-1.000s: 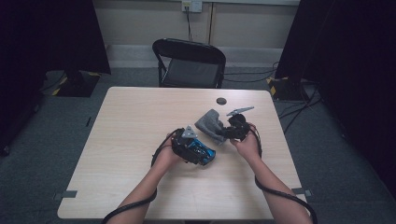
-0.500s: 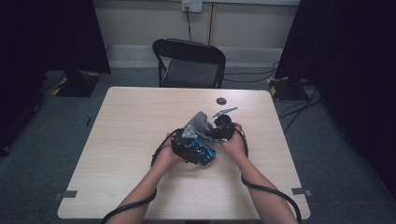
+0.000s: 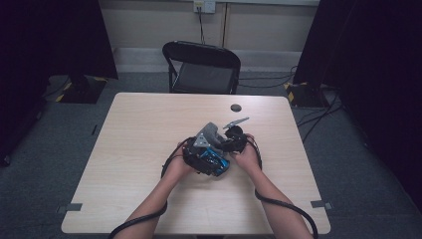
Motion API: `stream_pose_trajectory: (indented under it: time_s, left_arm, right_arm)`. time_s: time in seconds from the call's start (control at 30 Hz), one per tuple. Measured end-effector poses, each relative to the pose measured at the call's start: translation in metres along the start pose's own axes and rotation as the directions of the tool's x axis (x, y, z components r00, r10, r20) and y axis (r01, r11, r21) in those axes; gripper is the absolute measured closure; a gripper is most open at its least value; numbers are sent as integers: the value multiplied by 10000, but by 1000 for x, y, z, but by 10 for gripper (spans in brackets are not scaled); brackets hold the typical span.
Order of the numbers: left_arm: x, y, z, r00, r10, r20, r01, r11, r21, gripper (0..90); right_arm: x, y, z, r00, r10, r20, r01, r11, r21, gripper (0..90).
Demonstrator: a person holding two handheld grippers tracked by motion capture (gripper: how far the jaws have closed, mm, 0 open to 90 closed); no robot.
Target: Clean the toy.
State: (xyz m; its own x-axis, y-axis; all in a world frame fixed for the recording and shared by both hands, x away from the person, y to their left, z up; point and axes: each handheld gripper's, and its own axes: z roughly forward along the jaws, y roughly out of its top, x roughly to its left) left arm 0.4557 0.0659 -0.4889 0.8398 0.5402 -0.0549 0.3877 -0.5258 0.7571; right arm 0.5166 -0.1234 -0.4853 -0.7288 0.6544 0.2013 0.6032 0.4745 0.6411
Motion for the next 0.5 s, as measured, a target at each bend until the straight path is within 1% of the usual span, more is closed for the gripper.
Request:
stream_pose_trajectory:
  time_s: [0.1, 0.2, 0.27, 0.33, 0.37, 0.43, 0.5]
  left_arm:
    - [0, 0, 0, 10000, 0, 1, 0, 10000, -7, 6]
    - [0, 0, 0, 10000, 1, 1, -1, 10000, 6, 7]
    - [0, 0, 0, 10000, -9, -2, 9, 10000, 20, 7]
    - [0, 0, 0, 10000, -16, -2, 16, 10000, 24, 7]
    - [0, 0, 0, 10000, -6, 0, 6, 10000, 13, 7]
    - [0, 0, 0, 10000, -19, -1, 19, 10000, 17, 7]
    - [0, 1, 0, 10000, -28, -2, 28, 10000, 22, 7]
  right_arm:
    - [0, 0, -1, 10000, -74, -49, 74, 10000, 32, 772]
    - [1, -2, -2, 9995, -307, -50, 307, 9995, 111, 772]
    - [1, -3, -3, 9994, -329, -120, 330, 9994, 86, 772]
    - [-1, -5, -5, 9994, -165, -300, 167, 9999, 44, 772]
    - [-2, -6, -6, 9992, -169, -350, 170, 9998, 35, 772]
    - [-2, -8, -8, 9990, -222, -398, 225, 9997, 74, 772]
    - [-2, -10, -10, 9985, -390, -390, 396, 9991, 151, 771]
